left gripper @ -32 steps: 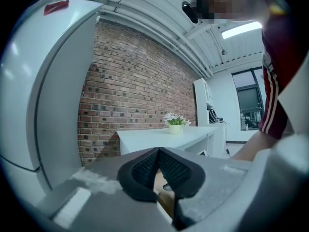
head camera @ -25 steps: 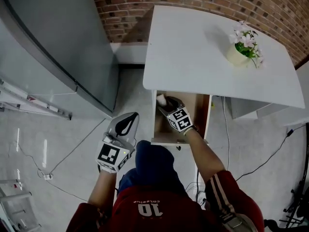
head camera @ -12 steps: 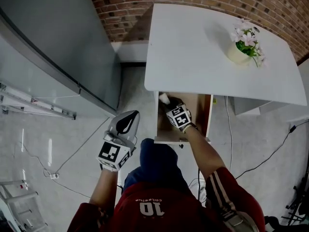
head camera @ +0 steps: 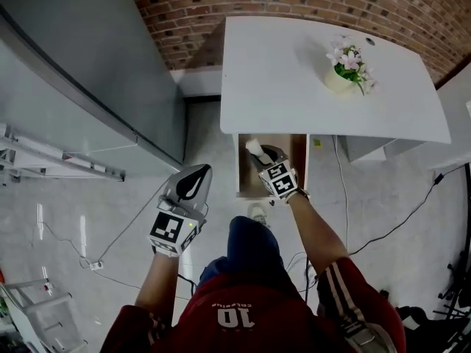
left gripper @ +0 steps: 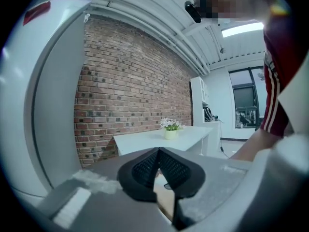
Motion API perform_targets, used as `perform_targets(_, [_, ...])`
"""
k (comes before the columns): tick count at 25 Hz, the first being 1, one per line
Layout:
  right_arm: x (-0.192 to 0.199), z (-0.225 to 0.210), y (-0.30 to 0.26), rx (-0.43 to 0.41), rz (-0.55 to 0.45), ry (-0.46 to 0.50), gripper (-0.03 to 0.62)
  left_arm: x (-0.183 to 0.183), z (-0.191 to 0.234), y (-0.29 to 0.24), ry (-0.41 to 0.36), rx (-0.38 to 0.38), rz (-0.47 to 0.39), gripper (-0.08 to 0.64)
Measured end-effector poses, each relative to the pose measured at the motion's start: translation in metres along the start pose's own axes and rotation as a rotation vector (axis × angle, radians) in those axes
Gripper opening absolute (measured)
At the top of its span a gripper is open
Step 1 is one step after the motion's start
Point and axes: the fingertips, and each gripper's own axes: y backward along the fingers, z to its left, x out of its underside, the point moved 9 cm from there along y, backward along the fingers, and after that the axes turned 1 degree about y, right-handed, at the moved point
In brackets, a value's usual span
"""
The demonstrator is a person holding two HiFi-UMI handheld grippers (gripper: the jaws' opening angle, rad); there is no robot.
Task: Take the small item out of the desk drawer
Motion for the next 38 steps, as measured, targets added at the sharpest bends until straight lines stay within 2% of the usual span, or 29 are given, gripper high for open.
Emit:
perform_targets(7, [-0.044, 0.041, 0.092, 0.043, -0.040, 0.011, 0.156, -0.066, -0.035, 0.058, -0.022, 0.000, -0.054, 0.003])
perform_targets(13, [-0.082, 0.097, 0.179, 0.087, -0.084, 0.016, 0.156, -0.109, -0.072, 0.140, -0.057, -0.001, -0.102, 0.003])
perform_targets(18, [-0.121, 0.173, 0.253, 0.115, -0.155, -0.002, 0.156, -0.129, -0.086, 0.216, -0.021, -0.017, -0.135, 0.003])
perform_targets(22, [-0.152, 0.221, 0.311, 0.141, -0.213, 0.001, 0.156, -0.144, -0.090, 0.256, 0.017, -0.041, -0.170, 0.003])
perform_targets(28, [-0.192, 0.261, 0.386, 0.167, -0.279, -0.013, 0.156, -0.163, -0.114, 0.282, 0.039, -0.028, -0.159, 0.003])
perform_targets(33, [-0.220, 0.271, 0.444, 0.248, -0.373, -0.062, 0.156, -0.174, -0.131, 0.283, 0.059, -0.013, -0.178, 0.003])
perform_targets(38, [-0.229, 0.273, 0.489, 0.326, -0.449, -0.114, 0.156, -0.185, -0.145, 0.279, 0.059, -0.014, -0.202, 0.003])
